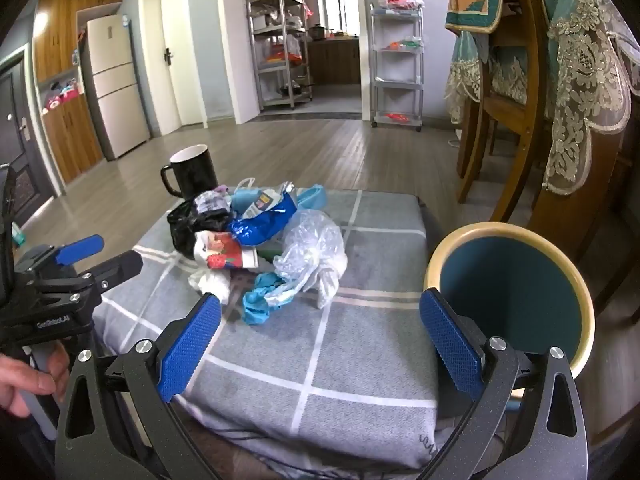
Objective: Collect trash
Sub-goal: 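Move both tools toward the trash pile on the cushion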
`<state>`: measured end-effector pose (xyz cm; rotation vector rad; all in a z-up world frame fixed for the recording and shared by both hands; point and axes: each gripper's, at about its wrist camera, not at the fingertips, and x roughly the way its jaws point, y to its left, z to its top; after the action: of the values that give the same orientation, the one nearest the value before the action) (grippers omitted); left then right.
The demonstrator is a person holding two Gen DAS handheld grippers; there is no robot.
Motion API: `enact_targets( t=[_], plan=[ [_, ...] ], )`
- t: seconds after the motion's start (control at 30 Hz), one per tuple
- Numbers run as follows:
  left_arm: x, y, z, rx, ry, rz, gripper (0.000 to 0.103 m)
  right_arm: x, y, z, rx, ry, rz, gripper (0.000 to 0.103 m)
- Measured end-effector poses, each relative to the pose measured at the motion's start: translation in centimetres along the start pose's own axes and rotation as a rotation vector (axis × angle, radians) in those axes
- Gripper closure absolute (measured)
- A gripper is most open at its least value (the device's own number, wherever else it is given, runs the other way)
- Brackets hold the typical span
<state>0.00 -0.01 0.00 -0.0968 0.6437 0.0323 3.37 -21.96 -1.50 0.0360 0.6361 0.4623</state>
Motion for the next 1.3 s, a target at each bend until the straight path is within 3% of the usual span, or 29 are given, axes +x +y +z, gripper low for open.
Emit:
enact_targets(
  t=[1.3],
  plan=[
    [-0.09,0.38,0.52,-0.024,-0.024,0.004,0.006,0.27,0.27,-0.23,-0.002,0.004,-0.003,0.004]
  ],
)
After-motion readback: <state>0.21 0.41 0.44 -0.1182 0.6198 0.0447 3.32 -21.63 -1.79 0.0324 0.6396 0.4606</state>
